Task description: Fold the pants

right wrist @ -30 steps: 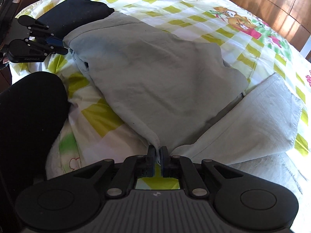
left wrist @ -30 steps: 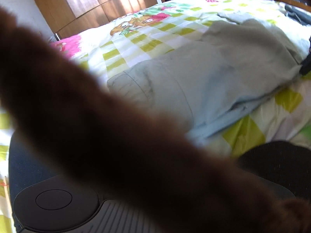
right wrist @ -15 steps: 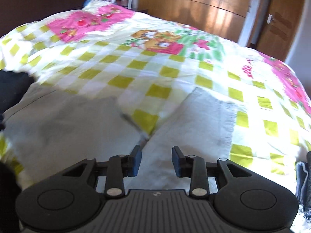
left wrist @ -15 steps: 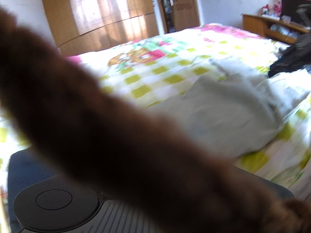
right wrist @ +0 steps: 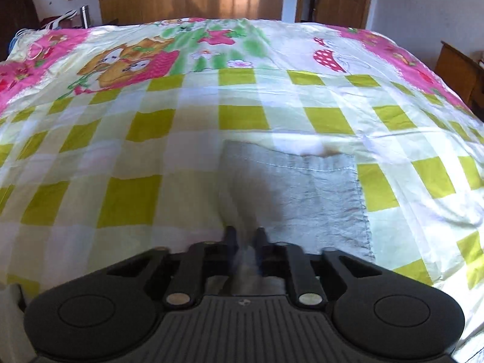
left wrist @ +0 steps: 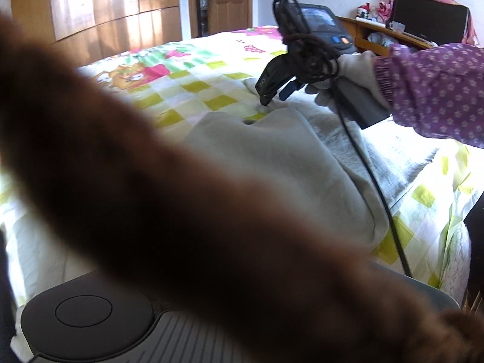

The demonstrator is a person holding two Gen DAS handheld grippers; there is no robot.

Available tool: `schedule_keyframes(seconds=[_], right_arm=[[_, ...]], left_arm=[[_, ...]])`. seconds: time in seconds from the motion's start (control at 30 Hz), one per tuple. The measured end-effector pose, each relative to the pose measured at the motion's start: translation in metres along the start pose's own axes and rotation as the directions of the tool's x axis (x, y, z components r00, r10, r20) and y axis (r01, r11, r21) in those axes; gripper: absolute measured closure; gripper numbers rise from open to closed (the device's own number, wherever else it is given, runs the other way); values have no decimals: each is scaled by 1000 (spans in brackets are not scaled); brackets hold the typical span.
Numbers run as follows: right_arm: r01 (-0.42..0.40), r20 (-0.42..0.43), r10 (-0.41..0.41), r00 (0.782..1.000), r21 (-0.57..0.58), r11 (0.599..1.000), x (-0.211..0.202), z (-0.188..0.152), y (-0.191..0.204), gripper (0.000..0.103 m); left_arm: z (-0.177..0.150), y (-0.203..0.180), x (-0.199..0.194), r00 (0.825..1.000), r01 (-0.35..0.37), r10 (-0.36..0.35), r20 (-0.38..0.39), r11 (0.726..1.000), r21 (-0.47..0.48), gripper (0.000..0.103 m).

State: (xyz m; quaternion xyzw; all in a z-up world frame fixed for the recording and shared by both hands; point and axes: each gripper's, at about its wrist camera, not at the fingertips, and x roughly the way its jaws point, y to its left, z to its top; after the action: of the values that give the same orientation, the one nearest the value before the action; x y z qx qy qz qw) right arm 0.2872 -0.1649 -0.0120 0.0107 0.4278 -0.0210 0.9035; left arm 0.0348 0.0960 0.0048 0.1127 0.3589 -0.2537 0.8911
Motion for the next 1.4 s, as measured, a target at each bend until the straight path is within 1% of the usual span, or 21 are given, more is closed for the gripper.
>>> schedule_keyframes(seconds=[0.07, 0.13, 0.27, 0.37, 0.43, 0.5, 0.57, 0.6, 0.67, 0.73, 0.9, 0.97, 1.0, 1.07, 1.1, 1.13, 1.17, 1.27, 1.3, 1.33, 1.4], right_arm=[[-39, 24, 37, 999, 75, 996, -15, 4, -24, 84], [-75, 85, 64, 994, 139, 988, -44, 7, -52, 84], [-164, 258, 87, 962, 294, 942, -137, -3, -130, 84], [-183, 365, 29, 931, 396, 900, -206, -45, -188, 84], [-158, 353, -26, 935, 482, 862, -226, -87, -222, 84], [-98, 258, -65, 964, 570, 816, -218, -132, -254, 84], [-71, 153, -46, 987, 674, 736, -200, -176, -280, 83], [-81, 136, -24, 990, 714, 696, -193, -193, -290, 83], [-99, 135, -6, 991, 752, 652, -186, -216, -300, 83], [-130, 157, 13, 987, 763, 634, -183, -223, -305, 82], [-201, 232, 30, 972, 761, 617, -180, -219, -313, 74], [-204, 241, 21, 970, 769, 605, -177, -217, -317, 66], [-201, 242, 14, 970, 772, 603, -176, -217, -320, 66], [-175, 226, -12, 974, 784, 595, -172, -215, -324, 69], [-152, 207, -27, 978, 793, 590, -170, -213, -326, 77], [-148, 203, -29, 979, 800, 582, -168, -211, -328, 82], [-176, 221, -10, 975, 800, 573, -167, -207, -329, 82], [-263, 310, 22, 950, 765, 587, -178, -182, -327, 82], [-306, 362, 28, 932, 741, 598, -188, -171, -325, 82], [-356, 422, 34, 906, 716, 601, -199, -162, -323, 82], [-449, 540, 37, 841, 658, 605, -224, -155, -322, 83]], left_arm=[[3, -5, 3, 1000, 8, -8, 3, 1000, 14, 81], [7, -11, 4, 1000, 16, -16, 7, 999, 28, 81], [20, -28, 4, 999, 31, -34, 40, 996, 78, 81], [33, -45, 4, 995, 57, -64, 75, 993, 102, 80], [38, -59, 9, 992, 73, -85, 90, 989, 127, 78], [40, -76, 20, 990, 105, -118, 79, 983, 148, 75], [41, -95, 34, 989, 136, -145, 40, 976, 171, 75], [40, -104, 40, 988, 149, -155, 21, 970, 191, 75], [39, -122, 48, 986, 164, -165, -14, 959, 232, 75], [39, -135, 51, 985, 173, -168, -40, 949, 265, 75], [42, -152, 57, 984, 176, -160, -78, 937, 302, 75], [44, -157, 59, 984, 176, -158, -83, 935, 309, 75], [45, -159, 61, 983, 179, -160, -87, 933, 312, 75], [47, -163, 63, 982, 185, -164, -90, 929, 320, 75], [48, -164, 64, 982, 187, -167, -89, 928, 323, 75], [49, -165, 66, 982, 189, -169, -88, 927, 323, 75], [51, -167, 68, 982, 189, -170, -86, 927, 323, 75], [57, -170, 68, 983, 183, -171, -66, 926, 331, 75], [60, -169, 67, 984, 178, -168, -58, 926, 332, 75], [63, -168, 66, 985, 171, -164, -49, 929, 329, 75], [70, -165, 62, 987, 155, -157, -19, 935, 318, 75]])
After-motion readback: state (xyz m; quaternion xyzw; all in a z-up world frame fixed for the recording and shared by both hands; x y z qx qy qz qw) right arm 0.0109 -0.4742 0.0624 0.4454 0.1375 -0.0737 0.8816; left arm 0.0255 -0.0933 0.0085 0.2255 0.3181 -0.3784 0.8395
